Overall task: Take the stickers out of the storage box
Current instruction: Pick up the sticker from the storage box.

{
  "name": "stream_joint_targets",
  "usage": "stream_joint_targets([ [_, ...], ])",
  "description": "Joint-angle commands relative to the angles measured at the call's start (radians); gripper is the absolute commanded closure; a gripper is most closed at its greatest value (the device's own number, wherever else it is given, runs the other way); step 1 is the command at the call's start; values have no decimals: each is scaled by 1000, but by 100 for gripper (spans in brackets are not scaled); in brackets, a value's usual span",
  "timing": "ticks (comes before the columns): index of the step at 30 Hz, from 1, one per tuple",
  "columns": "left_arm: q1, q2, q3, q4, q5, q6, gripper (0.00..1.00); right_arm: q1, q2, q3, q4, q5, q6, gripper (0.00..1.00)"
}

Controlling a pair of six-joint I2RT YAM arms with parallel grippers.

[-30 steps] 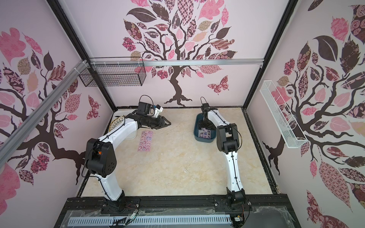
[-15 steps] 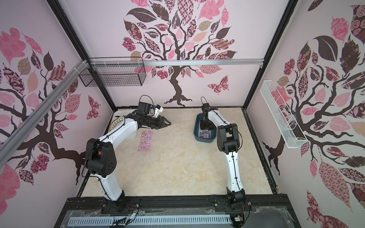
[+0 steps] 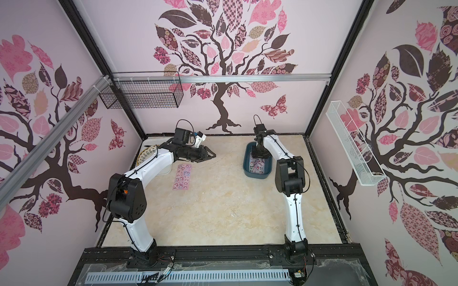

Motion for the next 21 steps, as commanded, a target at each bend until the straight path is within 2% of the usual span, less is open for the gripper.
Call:
stream_joint_targets([
  [1, -7, 3, -4, 14, 20, 7, 55, -1, -62, -7, -15, -13, -5, 56],
  [7, -15, 7, -4, 13, 17, 11, 55, -3, -87, -30, -3, -44, 4, 59],
  [10, -17, 11, -2, 15, 24, 5, 55, -3, -106, -42, 1, -54, 6, 64],
  [21, -16, 2, -6, 25, 39, -2, 55, -9, -171, -98, 23, -85, 24, 65],
])
